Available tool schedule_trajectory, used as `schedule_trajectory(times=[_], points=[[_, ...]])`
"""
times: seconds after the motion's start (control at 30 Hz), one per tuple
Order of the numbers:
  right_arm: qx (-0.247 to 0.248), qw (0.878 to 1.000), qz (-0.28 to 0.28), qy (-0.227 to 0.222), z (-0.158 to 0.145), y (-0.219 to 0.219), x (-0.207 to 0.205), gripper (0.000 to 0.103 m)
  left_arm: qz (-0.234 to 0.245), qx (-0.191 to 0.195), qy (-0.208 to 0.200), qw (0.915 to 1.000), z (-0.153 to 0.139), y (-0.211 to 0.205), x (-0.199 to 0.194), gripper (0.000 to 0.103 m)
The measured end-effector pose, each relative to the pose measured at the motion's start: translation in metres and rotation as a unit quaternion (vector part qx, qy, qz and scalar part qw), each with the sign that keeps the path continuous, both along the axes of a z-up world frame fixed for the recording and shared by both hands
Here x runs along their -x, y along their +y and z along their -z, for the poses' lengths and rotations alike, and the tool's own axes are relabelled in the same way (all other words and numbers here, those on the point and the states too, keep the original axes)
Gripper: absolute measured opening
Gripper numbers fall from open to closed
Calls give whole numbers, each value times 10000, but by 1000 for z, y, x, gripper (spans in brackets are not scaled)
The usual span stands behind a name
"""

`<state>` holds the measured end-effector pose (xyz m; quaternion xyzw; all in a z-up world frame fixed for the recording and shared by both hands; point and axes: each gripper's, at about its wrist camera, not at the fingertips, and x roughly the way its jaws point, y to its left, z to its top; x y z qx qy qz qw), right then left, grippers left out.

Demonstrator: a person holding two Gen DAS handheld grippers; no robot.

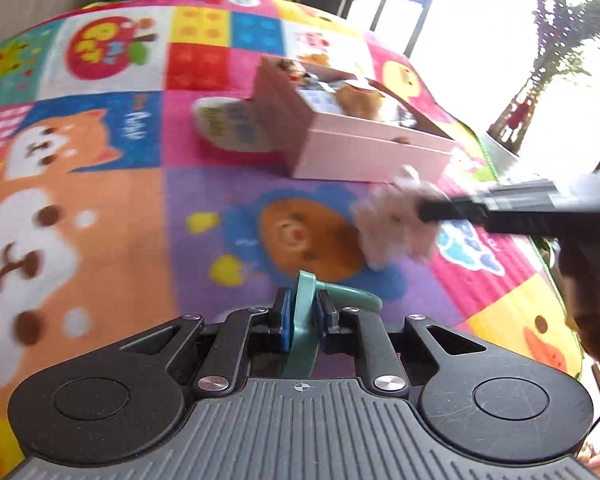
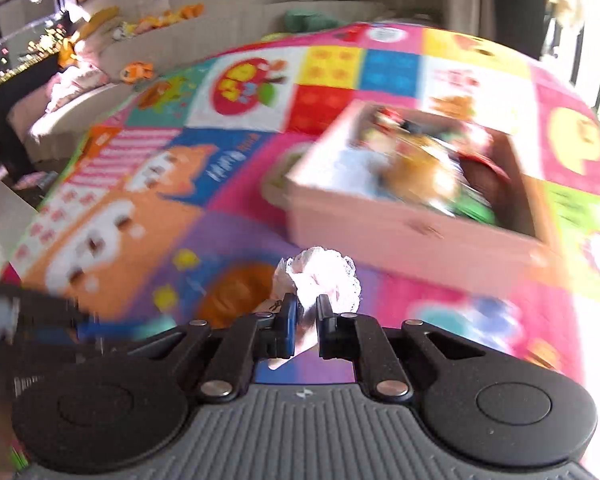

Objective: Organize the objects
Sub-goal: 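Carry the pacifier toy with the left gripper while the right gripper grasps the white lace cloth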

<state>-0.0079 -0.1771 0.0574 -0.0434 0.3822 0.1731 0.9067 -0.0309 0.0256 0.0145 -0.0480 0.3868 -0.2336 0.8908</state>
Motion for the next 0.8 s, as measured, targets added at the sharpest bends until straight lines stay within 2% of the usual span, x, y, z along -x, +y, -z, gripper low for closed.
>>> schedule_trajectory(times=[0.07,0.13,0.2,0.3,0.37,0.4,0.57,0.6,0.63,0.67,0.7,0.77,0.8], points=[[267,9994,199,-39,3,-19,11,10,-6,-30,-17,10000,1,-13,-4,16],[652,9962,518,-259,6,-33,20,20,-21,-108,-28,9999,1,-22,-5,16],[865,9921,781,-456,7,-45,26,52,17,-231,-50,9997,0,-26,-4,16],[637,9924,885,-579,3,-57,33,75,138,-330,-48,9993,-2,-26,0,16],[478,9940,813,-560,3,-56,34,87,208,-367,-35,9991,-3,-24,3,16],[396,9947,786,-525,5,-53,33,89,229,-403,-41,9989,-4,-24,5,16],[298,9964,711,-341,20,-31,21,89,329,-644,-114,9973,-5,-27,14,16],[279,9965,726,-301,23,-28,18,86,345,-670,-125,9971,-6,-27,16,16],[274,9967,722,-268,26,-25,16,80,358,-683,-141,9969,-5,-27,17,16],[293,9968,703,-255,27,-23,15,58,361,-681,-154,9969,-5,-27,17,16],[344,9967,694,-229,28,-21,15,41,347,-657,-158,9971,-5,-26,17,16],[390,9966,688,-225,26,-20,16,35,300,-613,-152,9976,-5,-26,17,16],[368,9967,673,-260,24,-21,19,28,279,-604,-150,9977,-5,-26,17,16]])
